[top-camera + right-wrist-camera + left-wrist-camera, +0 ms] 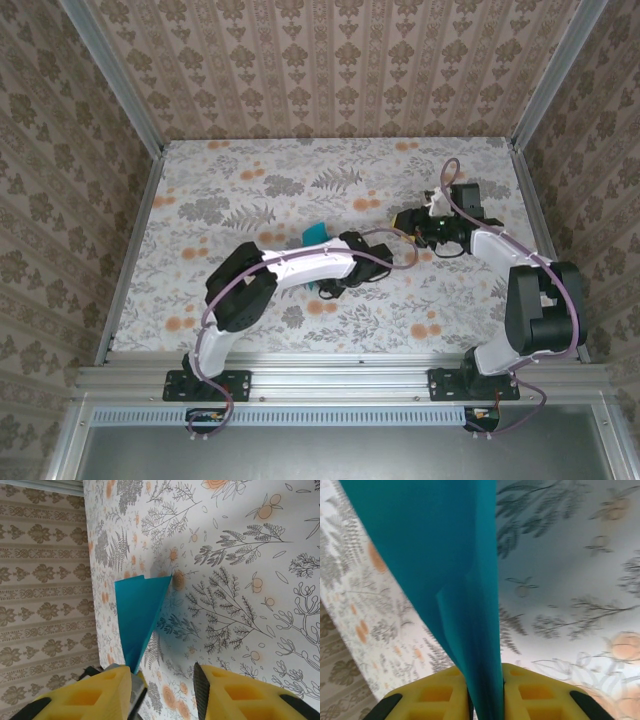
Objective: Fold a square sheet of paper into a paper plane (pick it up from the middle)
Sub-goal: Turn over the paper at the center of the table.
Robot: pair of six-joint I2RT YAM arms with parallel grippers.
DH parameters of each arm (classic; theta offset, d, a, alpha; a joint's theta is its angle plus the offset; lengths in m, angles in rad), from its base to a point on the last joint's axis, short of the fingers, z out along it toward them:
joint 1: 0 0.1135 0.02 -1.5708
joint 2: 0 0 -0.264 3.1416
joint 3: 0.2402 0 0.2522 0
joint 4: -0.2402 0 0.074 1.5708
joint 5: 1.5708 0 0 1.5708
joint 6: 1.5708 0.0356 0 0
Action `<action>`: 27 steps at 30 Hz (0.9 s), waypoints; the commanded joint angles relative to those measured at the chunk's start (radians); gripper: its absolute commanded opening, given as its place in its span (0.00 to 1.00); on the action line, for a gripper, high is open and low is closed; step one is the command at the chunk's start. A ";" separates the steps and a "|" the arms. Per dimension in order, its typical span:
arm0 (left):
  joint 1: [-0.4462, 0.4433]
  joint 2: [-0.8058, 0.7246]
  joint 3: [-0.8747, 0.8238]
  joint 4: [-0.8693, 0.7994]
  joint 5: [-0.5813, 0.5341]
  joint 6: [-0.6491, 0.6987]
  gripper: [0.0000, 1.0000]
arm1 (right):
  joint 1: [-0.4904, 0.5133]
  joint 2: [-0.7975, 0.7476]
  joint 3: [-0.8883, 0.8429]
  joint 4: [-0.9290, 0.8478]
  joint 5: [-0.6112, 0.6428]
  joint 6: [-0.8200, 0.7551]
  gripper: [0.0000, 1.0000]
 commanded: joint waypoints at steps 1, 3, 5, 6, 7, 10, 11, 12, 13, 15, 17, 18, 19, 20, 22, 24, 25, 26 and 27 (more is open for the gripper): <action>-0.022 0.011 0.015 0.063 0.088 0.037 0.24 | -0.008 -0.031 -0.022 -0.028 -0.031 -0.029 0.41; -0.026 0.012 0.010 0.096 0.127 0.046 0.26 | -0.008 -0.033 -0.032 -0.024 -0.032 -0.029 0.41; -0.026 0.001 -0.007 0.141 0.169 0.058 0.29 | -0.008 -0.033 -0.043 -0.025 -0.036 -0.032 0.41; -0.026 -0.007 -0.015 0.166 0.193 0.062 0.31 | -0.008 -0.033 -0.049 -0.022 -0.038 -0.030 0.41; -0.025 -0.018 -0.029 0.195 0.228 0.073 0.32 | -0.008 -0.032 -0.055 -0.020 -0.039 -0.030 0.41; -0.013 -0.059 -0.078 0.286 0.327 0.087 0.39 | -0.006 -0.031 -0.074 -0.017 -0.040 -0.030 0.41; -0.008 -0.069 -0.093 0.311 0.354 0.088 0.42 | -0.005 -0.032 -0.079 -0.017 -0.041 -0.032 0.41; -0.002 -0.082 -0.108 0.335 0.381 0.089 0.45 | -0.003 -0.033 -0.085 -0.018 -0.040 -0.032 0.41; 0.004 -0.091 -0.121 0.357 0.407 0.092 0.46 | -0.002 -0.035 -0.091 -0.016 -0.040 -0.032 0.41; 0.015 -0.117 -0.152 0.403 0.471 0.093 0.47 | 0.005 -0.036 -0.099 -0.015 -0.041 -0.033 0.41; 0.024 -0.150 -0.177 0.440 0.511 0.088 0.48 | 0.016 -0.037 -0.104 -0.014 -0.038 -0.032 0.41; 0.029 -0.171 -0.189 0.460 0.530 0.085 0.49 | 0.024 -0.037 -0.107 -0.012 -0.038 -0.030 0.41; 0.035 -0.189 -0.198 0.473 0.548 0.082 0.49 | 0.032 -0.036 -0.108 -0.010 -0.038 -0.029 0.41; 0.041 -0.212 -0.209 0.489 0.567 0.079 0.50 | 0.040 -0.036 -0.112 -0.006 -0.037 -0.028 0.40; 0.058 -0.256 -0.234 0.514 0.604 0.075 0.51 | 0.061 -0.033 -0.116 0.008 -0.036 -0.017 0.40; 0.084 -0.307 -0.266 0.537 0.640 0.067 0.53 | 0.086 -0.031 -0.119 0.027 -0.033 0.000 0.39; 0.096 -0.328 -0.281 0.544 0.654 0.063 0.53 | 0.099 -0.034 -0.120 0.039 -0.032 0.009 0.38; 0.111 -0.351 -0.298 0.550 0.671 0.059 0.54 | 0.115 -0.039 -0.121 0.053 -0.027 0.023 0.37; 0.126 -0.381 -0.316 0.557 0.682 0.055 0.54 | 0.139 -0.044 -0.119 0.060 -0.017 0.029 0.36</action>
